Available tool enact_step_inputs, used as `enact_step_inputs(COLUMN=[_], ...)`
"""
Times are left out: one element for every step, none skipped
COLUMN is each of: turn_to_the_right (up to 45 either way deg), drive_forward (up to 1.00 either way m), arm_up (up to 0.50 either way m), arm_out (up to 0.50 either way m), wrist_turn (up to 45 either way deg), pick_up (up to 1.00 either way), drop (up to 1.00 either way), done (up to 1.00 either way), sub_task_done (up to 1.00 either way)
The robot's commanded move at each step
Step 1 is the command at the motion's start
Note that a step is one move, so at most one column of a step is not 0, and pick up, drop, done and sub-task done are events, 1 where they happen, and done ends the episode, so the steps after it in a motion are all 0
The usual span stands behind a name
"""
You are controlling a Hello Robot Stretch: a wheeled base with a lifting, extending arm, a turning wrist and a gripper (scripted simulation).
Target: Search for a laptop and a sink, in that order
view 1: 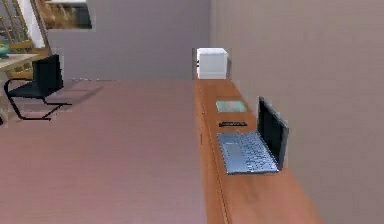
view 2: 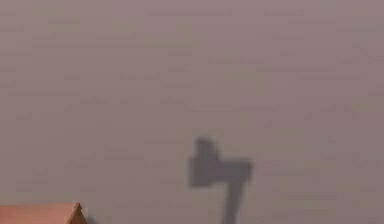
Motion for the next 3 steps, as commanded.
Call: enact_step_inputs(turn_to_the_right=[15.0, 0.0, 45.0], drive_forward=[0.00, 0.00, 0.00], arm_up=[0.00, 0.00, 0.00], arm_out=[0.00, 0.00, 0.00], wrist_turn=[0.0, 0.0, 0.0], pick_up=[0.00, 0.00, 0.00], drop=[0.00, 0.00, 0.00], done=[0.00, 0.00, 0.00], sub_task_done=[0.00, 1.00, 0.00])
